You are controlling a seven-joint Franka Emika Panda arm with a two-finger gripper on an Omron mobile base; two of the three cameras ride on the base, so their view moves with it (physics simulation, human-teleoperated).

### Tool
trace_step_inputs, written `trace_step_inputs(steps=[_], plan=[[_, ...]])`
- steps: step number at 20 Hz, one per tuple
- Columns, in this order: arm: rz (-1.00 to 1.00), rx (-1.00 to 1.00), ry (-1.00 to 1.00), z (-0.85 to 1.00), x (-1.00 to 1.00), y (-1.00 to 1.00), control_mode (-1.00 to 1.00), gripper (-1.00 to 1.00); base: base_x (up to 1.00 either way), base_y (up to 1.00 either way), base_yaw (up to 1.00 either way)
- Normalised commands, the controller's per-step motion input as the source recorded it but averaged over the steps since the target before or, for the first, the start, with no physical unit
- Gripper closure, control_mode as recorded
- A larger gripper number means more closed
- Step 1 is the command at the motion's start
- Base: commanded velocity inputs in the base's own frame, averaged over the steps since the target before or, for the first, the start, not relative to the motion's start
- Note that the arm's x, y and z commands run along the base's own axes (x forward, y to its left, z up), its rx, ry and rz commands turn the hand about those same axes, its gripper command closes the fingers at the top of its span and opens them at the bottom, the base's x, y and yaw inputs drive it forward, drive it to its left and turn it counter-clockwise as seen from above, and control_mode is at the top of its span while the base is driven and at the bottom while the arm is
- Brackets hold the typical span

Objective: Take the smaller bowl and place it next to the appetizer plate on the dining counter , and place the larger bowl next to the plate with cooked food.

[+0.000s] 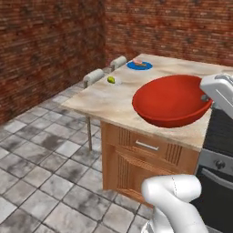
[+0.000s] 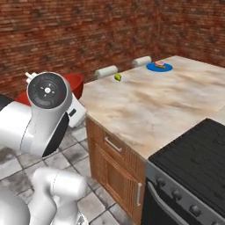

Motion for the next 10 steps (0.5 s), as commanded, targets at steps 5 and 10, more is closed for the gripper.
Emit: trace_step_inputs(steps=[5,10], plan=[[0.0,0.0,0.0,0.0,0.0,0.0,1.0,1.0,0.63,1.0,-0.52],[0.0,0.0,0.0,0.0,0.0,0.0,1.0,1.0,0.32,1.0,-0.36]])
